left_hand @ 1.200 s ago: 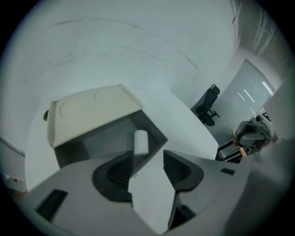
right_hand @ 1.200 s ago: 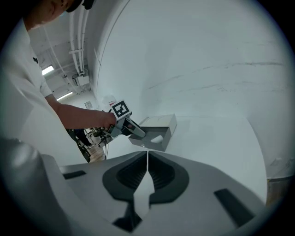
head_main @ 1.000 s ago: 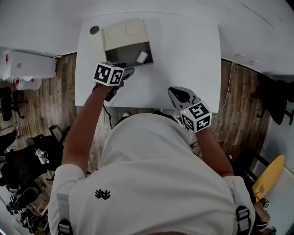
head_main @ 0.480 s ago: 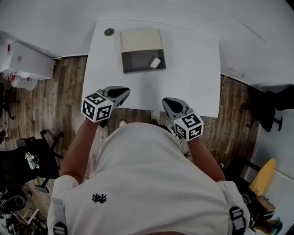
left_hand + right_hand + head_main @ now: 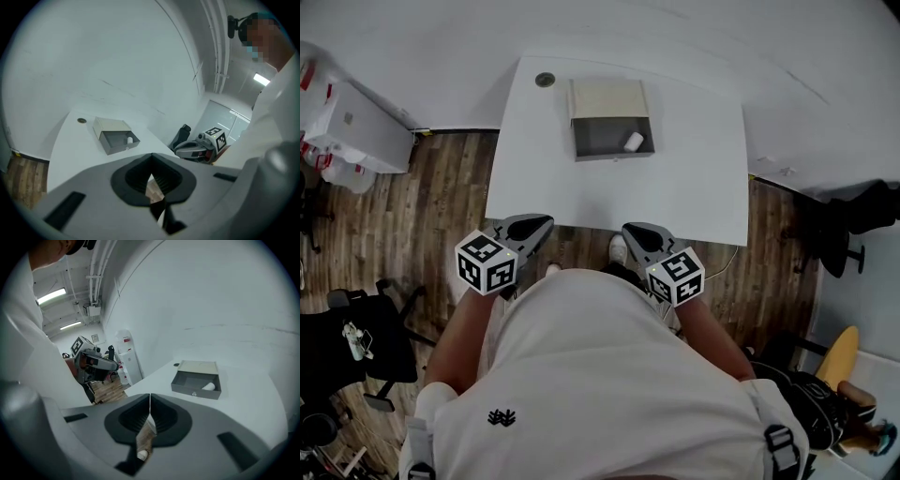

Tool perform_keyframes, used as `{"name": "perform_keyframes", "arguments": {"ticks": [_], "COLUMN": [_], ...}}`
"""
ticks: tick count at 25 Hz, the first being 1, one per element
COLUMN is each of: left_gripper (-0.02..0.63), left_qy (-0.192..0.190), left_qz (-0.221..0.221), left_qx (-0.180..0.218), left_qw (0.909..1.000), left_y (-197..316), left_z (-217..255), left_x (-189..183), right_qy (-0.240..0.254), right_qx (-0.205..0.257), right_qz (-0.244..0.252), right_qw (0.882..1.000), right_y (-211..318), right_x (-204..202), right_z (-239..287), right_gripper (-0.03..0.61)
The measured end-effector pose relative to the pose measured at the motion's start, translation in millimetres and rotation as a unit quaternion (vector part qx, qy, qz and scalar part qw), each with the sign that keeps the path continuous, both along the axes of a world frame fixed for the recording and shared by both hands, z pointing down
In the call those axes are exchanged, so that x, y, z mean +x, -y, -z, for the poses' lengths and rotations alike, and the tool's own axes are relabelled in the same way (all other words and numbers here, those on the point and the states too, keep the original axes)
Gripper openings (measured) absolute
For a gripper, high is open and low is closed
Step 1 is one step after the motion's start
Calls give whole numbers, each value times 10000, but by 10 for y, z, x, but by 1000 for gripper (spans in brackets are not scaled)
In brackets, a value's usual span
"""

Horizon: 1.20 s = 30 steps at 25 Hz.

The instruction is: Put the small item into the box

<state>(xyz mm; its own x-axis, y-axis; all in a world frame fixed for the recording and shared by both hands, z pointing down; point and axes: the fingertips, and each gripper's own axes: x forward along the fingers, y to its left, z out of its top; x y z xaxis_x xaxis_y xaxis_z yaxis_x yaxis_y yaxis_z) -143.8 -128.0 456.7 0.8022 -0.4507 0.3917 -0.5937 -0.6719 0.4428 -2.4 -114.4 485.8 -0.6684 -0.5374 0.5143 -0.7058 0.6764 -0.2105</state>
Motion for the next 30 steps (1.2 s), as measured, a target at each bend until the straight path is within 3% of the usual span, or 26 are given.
{"name": "perform_keyframes", "arguments": {"ticks": [8,19,30], "left_gripper": [6,6,6], "left_qy": [36,-38,-21], "left_qz": [-193,-461,-379], "left_qx": [103,208,230], "left_qw": [9998,9987,9990], "left_y": [-397,-580,-574], "left_z": [0,41,71], "left_x": [-227,-258,-222], "right_qy": [26,-38,-42], "right_qx": [59,165,244], "right_qz": [-135,-525,-376], "right_qw": [9999,9985,9990], "right_y": [-347,-575,-567], "right_x": [-283,-238,-236], "right_z": [59,126,153], "right_gripper": [9,6,6]}}
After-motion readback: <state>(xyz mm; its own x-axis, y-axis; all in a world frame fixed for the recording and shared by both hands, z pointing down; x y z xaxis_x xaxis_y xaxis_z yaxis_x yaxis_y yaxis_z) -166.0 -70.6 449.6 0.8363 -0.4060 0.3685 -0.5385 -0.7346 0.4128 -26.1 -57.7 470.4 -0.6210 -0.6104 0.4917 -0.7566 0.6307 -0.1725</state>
